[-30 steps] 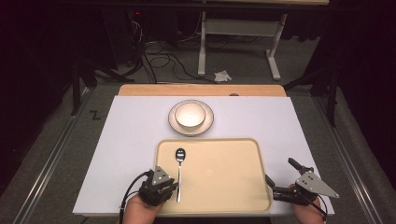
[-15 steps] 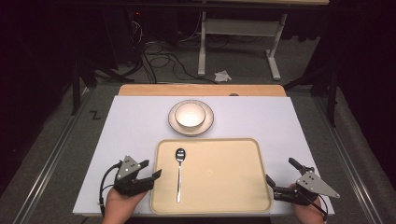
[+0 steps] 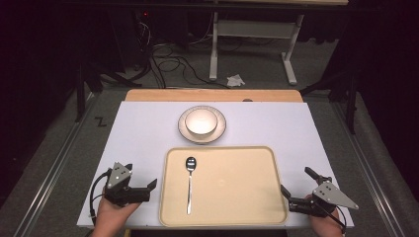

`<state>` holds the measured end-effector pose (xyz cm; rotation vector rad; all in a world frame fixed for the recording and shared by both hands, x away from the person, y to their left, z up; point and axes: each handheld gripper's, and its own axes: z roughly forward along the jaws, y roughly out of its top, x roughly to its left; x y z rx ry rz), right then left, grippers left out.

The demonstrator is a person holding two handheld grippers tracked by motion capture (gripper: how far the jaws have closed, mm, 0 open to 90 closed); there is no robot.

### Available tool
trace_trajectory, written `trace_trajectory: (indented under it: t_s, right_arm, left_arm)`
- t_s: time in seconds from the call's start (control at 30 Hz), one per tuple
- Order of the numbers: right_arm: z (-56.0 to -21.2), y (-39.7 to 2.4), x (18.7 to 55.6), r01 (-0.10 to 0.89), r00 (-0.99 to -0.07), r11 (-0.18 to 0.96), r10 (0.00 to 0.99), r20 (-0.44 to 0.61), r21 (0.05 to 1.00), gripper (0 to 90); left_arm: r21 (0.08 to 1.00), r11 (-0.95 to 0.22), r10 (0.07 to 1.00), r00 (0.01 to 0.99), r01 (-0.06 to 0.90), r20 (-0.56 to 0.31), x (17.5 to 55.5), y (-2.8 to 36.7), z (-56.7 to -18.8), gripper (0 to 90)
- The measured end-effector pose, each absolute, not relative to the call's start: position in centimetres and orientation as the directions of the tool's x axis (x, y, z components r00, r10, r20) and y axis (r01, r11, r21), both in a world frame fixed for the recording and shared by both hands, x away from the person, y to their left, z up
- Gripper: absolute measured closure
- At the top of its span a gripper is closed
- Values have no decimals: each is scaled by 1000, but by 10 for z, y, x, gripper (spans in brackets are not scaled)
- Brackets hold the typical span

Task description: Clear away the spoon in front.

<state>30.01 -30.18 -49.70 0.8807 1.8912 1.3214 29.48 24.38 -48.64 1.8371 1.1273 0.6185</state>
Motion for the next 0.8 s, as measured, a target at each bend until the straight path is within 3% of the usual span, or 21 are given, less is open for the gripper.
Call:
trace_trajectory:
  t_s: [0.8]
  right_arm:
    - [-497,-301,301,150,-559,267,817,-141,952,5]
  left_arm:
    - [865,-171,884,461,472,-76,293,248,-489,20]
